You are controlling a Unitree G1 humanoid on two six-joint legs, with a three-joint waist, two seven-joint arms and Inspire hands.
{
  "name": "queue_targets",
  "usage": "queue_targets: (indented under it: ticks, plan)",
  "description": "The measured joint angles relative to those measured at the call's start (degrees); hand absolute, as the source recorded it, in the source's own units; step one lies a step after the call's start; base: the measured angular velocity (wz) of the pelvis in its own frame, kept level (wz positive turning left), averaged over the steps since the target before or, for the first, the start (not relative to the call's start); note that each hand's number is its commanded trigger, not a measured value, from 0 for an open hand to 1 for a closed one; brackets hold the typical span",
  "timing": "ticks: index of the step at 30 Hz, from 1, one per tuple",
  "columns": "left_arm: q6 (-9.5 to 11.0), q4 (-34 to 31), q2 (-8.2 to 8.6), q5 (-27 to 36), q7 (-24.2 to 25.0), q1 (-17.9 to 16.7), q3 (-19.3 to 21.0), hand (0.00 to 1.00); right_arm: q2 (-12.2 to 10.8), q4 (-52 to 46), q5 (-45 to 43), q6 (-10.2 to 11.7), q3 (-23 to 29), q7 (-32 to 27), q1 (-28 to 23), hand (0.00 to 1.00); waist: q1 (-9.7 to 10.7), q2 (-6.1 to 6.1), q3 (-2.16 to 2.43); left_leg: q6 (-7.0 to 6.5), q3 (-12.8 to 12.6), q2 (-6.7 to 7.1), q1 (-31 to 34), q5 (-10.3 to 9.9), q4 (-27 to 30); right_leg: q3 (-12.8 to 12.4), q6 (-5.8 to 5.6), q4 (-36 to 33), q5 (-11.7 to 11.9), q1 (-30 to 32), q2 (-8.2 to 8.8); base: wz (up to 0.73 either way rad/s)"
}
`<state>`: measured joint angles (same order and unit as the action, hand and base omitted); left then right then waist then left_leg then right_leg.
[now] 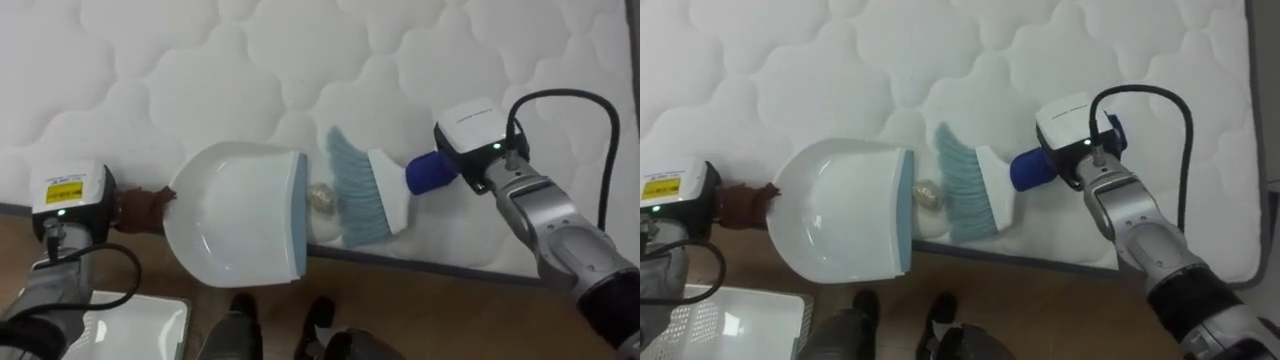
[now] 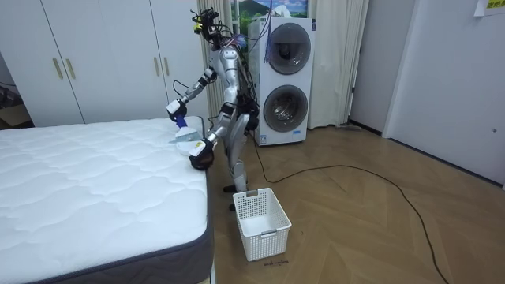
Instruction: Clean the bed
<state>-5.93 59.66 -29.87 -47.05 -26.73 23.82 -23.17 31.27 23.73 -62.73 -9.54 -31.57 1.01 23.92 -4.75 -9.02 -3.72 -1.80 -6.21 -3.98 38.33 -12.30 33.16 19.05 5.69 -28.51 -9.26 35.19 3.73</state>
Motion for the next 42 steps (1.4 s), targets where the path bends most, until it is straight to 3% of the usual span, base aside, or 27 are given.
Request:
queue_targets:
  ticks: [15, 22, 28, 34, 38, 42]
  plan:
    - [-2.45, 0.27, -0.03, -0.07, 2.13, 1.37, -1.81, 1.0, -1.24, -0.16, 6.58, -1.38, -1.06, 4.1, 0.82, 1.0, 0.03, 0.19, -0.09, 0.53, 0.09, 0.31, -0.4, 0.38, -0.87, -0.31, 0.4, -0.23, -0.31, 0.26, 0.07, 0.0]
    - [-2.48, 1.36, 0.0, -0.13, 2.06, 1.77, -1.83, 1.0, -1.6, -2.36, 6.96, -1.88, -0.98, 7.08, 0.86, 1.0, 0.22, 0.27, -0.13, 0.86, 0.14, 0.42, -0.64, 0.59, -1.56, -0.08, 0.68, -0.15, -0.48, 0.18, 0.09, 0.0]
    - [-2.49, 3.32, 1.15, -0.14, 1.93, 2.14, -0.98, 1.0, -2.3, -4.95, 6.96, -1.78, -1.01, 10.38, 0.83, 1.0, 0.33, 0.9, -0.11, 1.11, -0.04, 0.48, -1.14, 0.8, -2.09, -0.27, 0.81, -0.06, -0.57, 0.01, 0.05, 0.0]
    - [-2.77, 5.04, 2.41, -0.1, 1.81, 2.24, -0.01, 1.0, -3.35, -7.36, 11.14, -0.99, -0.93, 12.48, 0.99, 1.0, 0.25, 1.03, -0.1, 1.29, -0.82, 0.75, -2.15, 1.31, -3.58, -0.96, 0.96, -0.16, -0.68, 0.05, 0.23, -0.04]
    - [-2.95, 5.8, 2.86, -0.1, 0.82, 2.26, 0.19, 1.0, -6.53, -9.46, 17.38, -0.76, -0.93, 12.37, 1.47, 1.0, 0.27, 1.15, -0.09, 1.47, -0.7, 0.78, -2.11, 1.46, -3.43, -0.84, 1.14, -0.21, -0.82, 0.18, 0.28, 0.02]
    - [-3.03, 6.62, 3.29, -0.07, 0.64, 2.26, 1.35, 1.0, -7.22, -9.51, 17.61, -0.75, -0.85, 12.36, 2.28, 1.0, 0.21, 1.17, -0.1, 1.37, -0.1, 1.17, -2.01, 1.52, -3.43, -0.76, 0.89, -0.3, -0.98, 0.23, 0.59, 0.04]
